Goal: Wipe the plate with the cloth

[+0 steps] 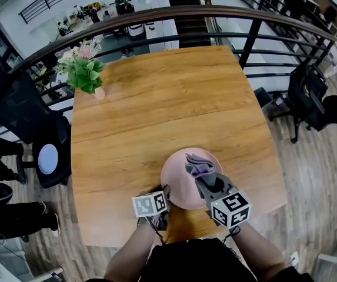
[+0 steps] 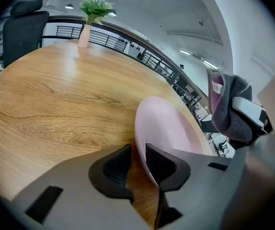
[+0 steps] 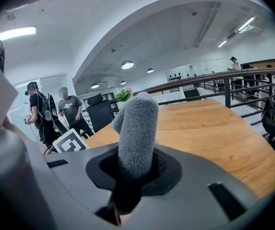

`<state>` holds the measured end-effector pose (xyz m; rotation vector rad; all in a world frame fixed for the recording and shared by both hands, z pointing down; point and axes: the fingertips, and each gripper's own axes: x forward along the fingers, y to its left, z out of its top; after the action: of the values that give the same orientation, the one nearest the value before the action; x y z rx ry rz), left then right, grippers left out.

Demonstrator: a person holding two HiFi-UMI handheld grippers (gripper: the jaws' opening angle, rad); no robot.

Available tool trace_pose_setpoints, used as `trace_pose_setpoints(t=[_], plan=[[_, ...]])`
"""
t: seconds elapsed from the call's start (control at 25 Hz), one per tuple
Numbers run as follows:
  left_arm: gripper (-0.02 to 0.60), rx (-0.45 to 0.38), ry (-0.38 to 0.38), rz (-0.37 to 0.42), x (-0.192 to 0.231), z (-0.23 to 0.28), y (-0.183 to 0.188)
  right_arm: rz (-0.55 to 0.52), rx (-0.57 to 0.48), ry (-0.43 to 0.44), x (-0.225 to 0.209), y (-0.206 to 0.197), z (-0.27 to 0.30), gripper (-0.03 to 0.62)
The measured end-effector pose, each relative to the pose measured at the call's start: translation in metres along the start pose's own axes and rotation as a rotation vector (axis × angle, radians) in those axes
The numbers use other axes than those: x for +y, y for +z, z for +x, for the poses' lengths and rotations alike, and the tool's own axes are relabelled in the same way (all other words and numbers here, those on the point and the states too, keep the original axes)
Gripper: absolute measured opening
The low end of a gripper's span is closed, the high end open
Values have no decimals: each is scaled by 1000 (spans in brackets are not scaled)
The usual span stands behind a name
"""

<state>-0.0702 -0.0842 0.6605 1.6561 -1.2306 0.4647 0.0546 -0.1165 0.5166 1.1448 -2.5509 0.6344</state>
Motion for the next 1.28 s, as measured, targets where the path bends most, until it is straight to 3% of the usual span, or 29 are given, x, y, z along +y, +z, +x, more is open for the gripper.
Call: trace_pose_setpoints(t=[0.56,1.28], plan=[[60,6,2,-12,-1,8,2,-8,95,19,2,-27,29,74],[37,-35,-39,-91,4,13,5,-119,365,103,10,-91,94,74]])
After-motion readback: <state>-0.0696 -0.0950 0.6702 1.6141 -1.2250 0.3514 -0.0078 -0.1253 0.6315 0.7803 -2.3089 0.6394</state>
